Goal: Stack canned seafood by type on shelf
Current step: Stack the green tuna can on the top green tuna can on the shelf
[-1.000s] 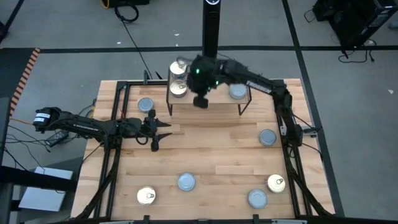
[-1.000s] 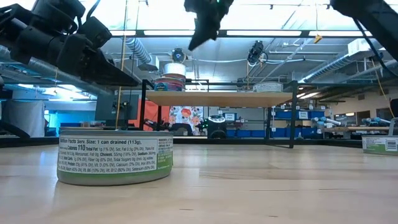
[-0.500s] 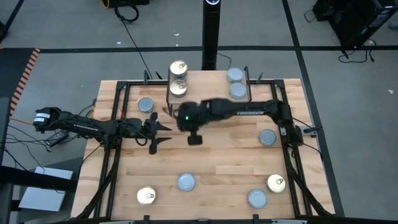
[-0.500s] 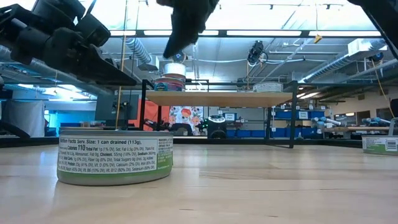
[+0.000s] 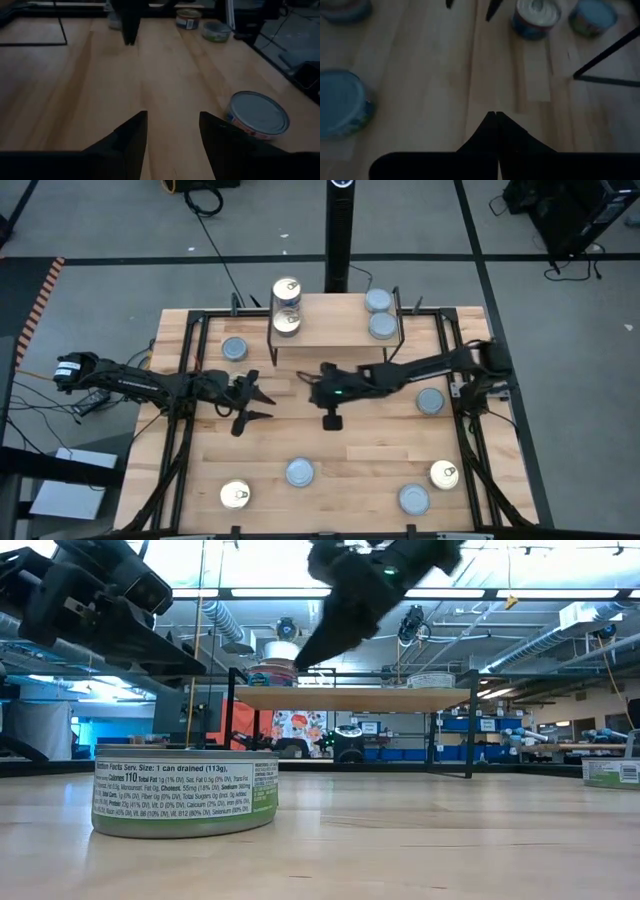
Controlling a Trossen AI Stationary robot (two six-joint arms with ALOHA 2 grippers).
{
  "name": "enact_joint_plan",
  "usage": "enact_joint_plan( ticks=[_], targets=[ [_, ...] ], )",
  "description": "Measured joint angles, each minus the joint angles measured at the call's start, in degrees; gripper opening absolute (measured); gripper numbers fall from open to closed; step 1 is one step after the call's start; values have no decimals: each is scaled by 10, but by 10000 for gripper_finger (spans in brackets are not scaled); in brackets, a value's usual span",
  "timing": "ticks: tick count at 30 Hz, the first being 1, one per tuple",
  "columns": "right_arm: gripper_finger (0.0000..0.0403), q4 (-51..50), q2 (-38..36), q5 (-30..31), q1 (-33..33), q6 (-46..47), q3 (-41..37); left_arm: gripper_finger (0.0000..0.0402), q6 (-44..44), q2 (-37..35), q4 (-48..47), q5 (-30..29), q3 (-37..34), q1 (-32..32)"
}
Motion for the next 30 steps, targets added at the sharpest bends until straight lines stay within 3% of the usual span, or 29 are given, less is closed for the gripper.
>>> enact_joint_plan(
  ticks=[7, 12, 19, 25, 30],
  targets=[
    [2, 265, -103, 53, 4, 26, -229, 169, -13, 16, -53, 14, 48, -12],
    [3, 344, -146, 78, 5, 47, -317, 151, -41, 61, -170, 30, 121, -29],
    [4, 346, -177, 103, 7, 51, -348, 146, -136, 195, -213, 97, 212, -62],
    [4, 335, -177, 103, 19, 51, -348, 146, -145, 318, -213, 89, 293, -89],
    [4, 323, -176, 102, 41, 53, -348, 146, -154, 395, -221, 49, 348, -113]
  ],
)
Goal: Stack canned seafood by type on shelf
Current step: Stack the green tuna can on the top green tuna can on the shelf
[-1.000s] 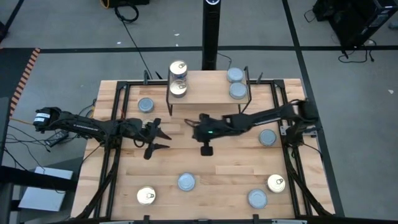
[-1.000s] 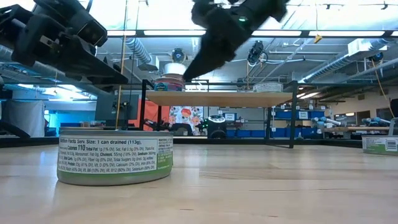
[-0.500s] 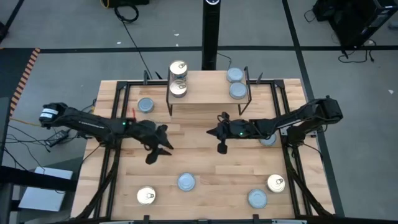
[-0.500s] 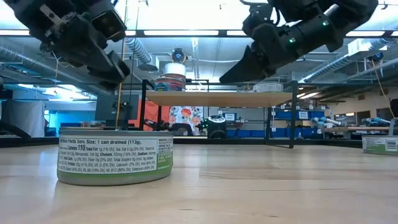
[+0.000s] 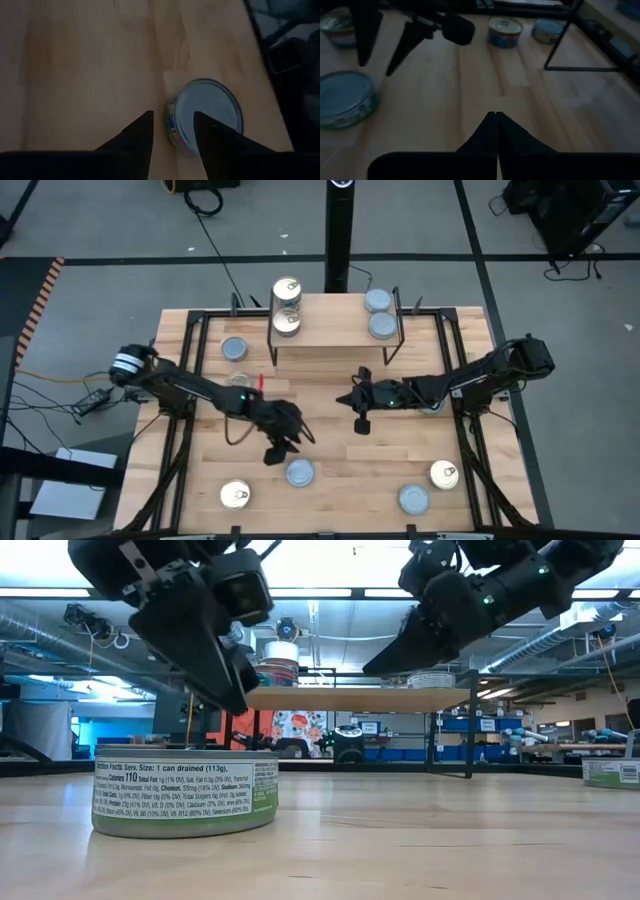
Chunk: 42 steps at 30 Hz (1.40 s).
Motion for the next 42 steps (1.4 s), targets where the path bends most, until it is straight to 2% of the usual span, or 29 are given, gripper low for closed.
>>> enact_joint_plan(
  ticks=[6, 14, 21, 26, 42],
  targets=[
    [5, -13, 0, 0, 36, 4, 0, 166, -24, 63, -26, -56, 56, -33],
    [5, -32, 0, 0, 84, 31, 0, 205, -43, 75, -72, -109, 107, -75],
    [5, -23, 0, 27, 112, 35, 0, 209, -90, 75, -98, -111, 113, -100],
    [5, -22, 0, 32, 111, 35, 0, 209, -110, 75, -124, -138, 113, -108],
    [5, -19, 0, 45, 93, 19, 0, 208, -114, 79, -130, -139, 112, -107]
  ],
)
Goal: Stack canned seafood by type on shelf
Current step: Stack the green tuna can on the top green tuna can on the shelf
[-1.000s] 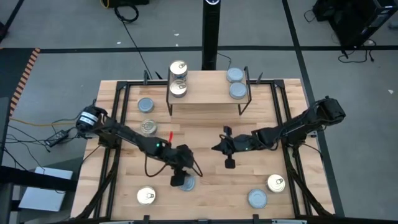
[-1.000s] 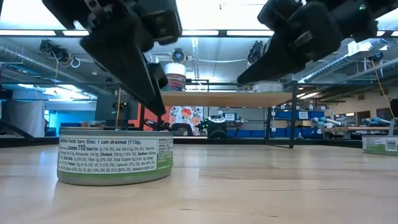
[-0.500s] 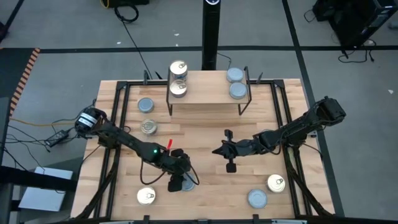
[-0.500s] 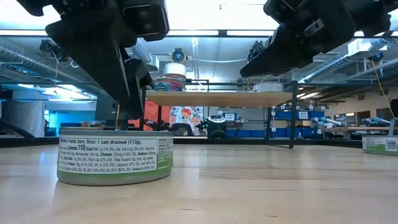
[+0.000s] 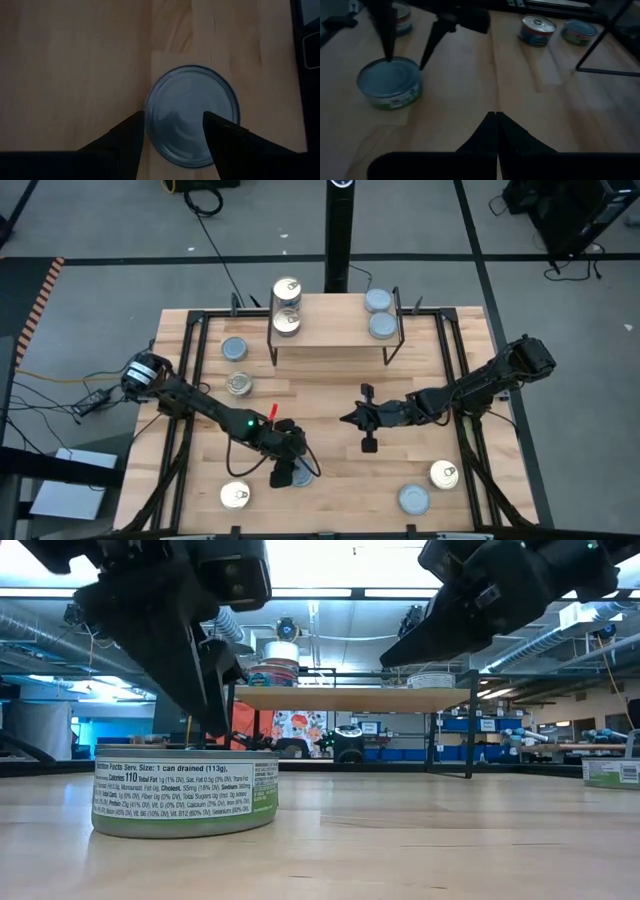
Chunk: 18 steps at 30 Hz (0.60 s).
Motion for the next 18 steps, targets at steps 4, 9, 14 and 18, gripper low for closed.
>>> enact_joint_plan(
  ticks=[4, 9, 14, 18],
  targets=[
    [10, 0, 0, 0, -11, -4, 0, 208, 2, 16, 9, 23, -1, 7],
    [14, 1, 0, 0, -13, 1, 0, 208, 18, 28, 25, 34, -1, 14],
    [10, 3, 0, 0, -13, -4, 0, 208, 42, 28, 13, 27, -1, 21],
    [14, 3, 0, 0, -14, -6, 0, 207, 61, 28, 0, 18, -1, 32]
  ],
)
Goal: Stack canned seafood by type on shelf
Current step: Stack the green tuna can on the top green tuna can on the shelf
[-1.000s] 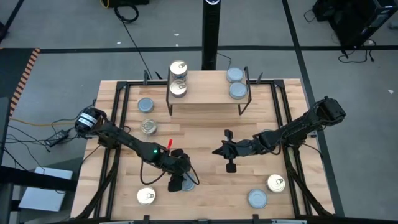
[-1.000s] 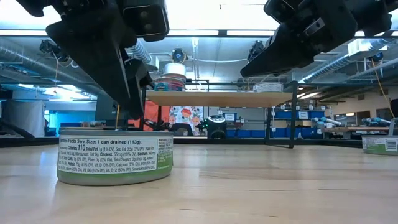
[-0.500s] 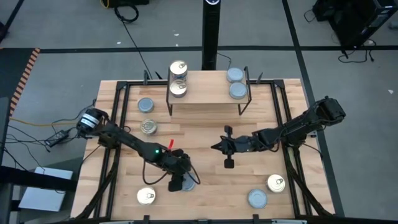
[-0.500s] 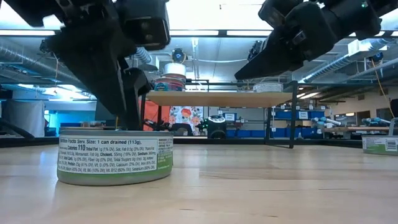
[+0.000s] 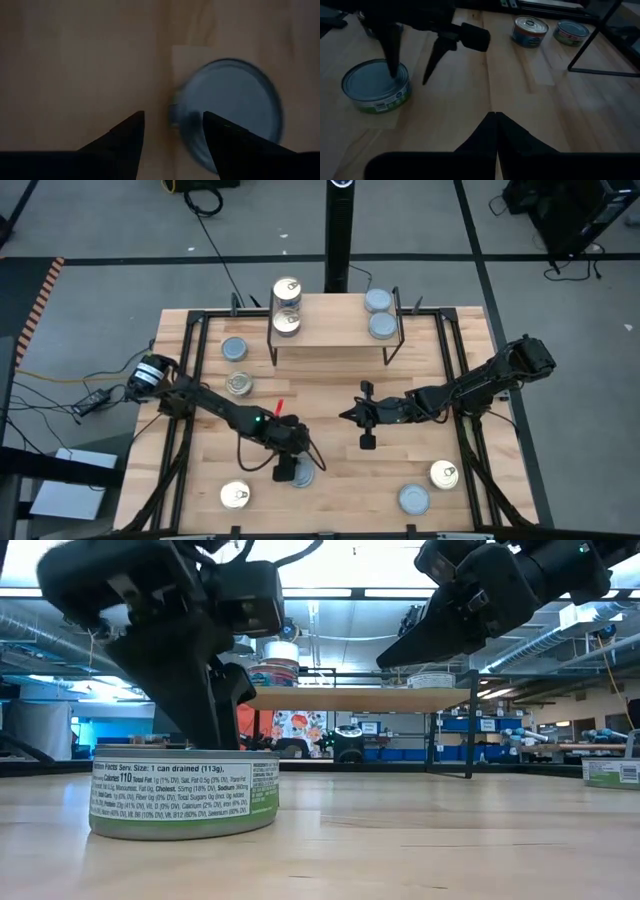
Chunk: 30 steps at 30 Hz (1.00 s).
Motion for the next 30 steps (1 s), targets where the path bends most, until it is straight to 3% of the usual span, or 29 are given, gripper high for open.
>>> enact_joint_plan(
  ticks=[7, 18, 30],
  targets=[
    [11, 0, 0, 0, 0, -4, 0, 167, 19, 0, -16, -1, 0, 14],
    [14, 6, 0, 0, 0, -4, 0, 105, 18, 13, -8, 82, 2, 15],
    [16, 10, 0, 0, 0, 1, 0, 12, 48, 12, -10, 78, 2, 15]
  ],
)
